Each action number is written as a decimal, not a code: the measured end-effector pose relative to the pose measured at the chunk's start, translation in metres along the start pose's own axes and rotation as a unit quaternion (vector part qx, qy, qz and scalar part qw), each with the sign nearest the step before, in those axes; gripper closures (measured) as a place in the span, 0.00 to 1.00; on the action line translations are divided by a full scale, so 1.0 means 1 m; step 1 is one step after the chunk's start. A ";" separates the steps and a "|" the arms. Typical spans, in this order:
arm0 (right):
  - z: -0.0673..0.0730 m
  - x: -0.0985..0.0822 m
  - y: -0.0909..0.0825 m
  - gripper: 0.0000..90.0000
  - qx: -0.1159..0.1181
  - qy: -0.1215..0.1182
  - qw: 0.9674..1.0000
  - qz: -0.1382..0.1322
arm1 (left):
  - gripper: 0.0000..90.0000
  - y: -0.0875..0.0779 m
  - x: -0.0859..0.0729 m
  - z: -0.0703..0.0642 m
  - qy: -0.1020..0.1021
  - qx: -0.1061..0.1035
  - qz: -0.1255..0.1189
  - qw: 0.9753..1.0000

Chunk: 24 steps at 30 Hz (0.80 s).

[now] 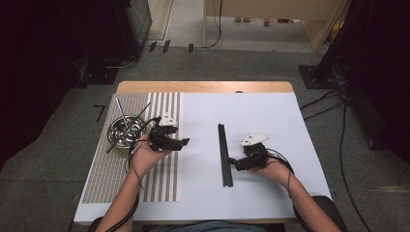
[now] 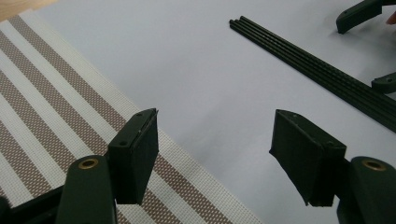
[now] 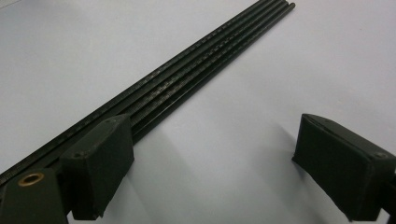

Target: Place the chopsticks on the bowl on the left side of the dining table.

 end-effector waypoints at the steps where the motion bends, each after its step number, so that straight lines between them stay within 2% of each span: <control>1: 0.000 0.000 0.000 0.13 0.000 0.000 1.000 0.000 | 0.36 0.001 0.000 -0.002 0.000 -0.002 0.000 1.000; 14: 0.000 0.000 0.000 0.13 0.000 0.001 1.000 0.001 | 0.36 0.013 0.000 -0.015 0.010 -0.009 0.003 1.000; 24: 0.000 0.000 0.000 0.13 0.000 0.000 1.000 0.000 | 0.36 0.019 -0.002 -0.020 0.006 -0.011 -0.004 1.000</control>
Point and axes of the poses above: each handheld gripper's, and its own axes: y roughly forward along the jaws, x roughly out of its top, z roughly to its left, the point moved 3 cm from there along y, roughly forward along the jaws, and after that the axes turned 13 degrees about -z, right-handed, at the moved point
